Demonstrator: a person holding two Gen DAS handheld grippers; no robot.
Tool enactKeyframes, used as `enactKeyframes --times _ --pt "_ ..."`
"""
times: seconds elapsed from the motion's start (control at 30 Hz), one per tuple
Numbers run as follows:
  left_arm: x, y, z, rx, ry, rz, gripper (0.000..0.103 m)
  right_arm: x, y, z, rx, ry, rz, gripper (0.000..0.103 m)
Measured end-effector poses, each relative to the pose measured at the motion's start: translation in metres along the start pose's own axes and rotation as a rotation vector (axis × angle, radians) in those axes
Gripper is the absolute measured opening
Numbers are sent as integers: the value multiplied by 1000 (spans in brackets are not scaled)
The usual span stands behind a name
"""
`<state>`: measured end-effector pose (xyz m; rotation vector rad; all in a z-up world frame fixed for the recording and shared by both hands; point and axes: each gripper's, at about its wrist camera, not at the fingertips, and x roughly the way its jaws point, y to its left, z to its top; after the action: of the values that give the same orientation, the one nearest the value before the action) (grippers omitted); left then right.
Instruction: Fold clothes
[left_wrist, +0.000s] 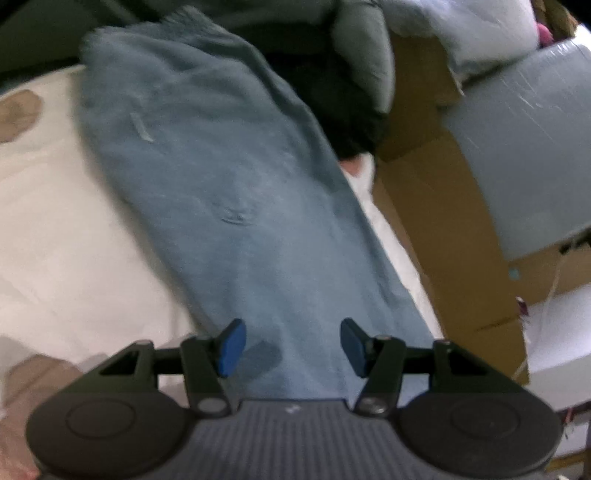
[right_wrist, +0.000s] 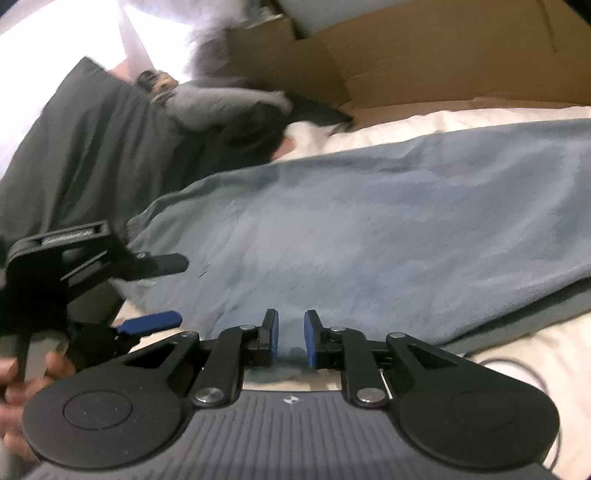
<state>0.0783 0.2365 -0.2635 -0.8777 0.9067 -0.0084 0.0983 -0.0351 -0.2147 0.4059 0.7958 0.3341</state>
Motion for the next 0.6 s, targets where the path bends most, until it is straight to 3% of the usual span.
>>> enactKeyframes --times 0.13,0.33,0.43,0.5,0.6 --pt "16 -10 -6 32 41 -41 57 8 -25 10 66 -5 -43 16" --pt "43 9 -22 13 157 -15 49 14 -61 15 92 16 -131 16" --pt "52 22 -24 6 179 1 32 9 -80 13 107 22 -185 16" --pt "57 27 -25 11 192 21 11 6 -94 12 122 27 -222 18" --pt "61 28 -28 53 202 48 7 -1 -112 11 134 31 -244 18"
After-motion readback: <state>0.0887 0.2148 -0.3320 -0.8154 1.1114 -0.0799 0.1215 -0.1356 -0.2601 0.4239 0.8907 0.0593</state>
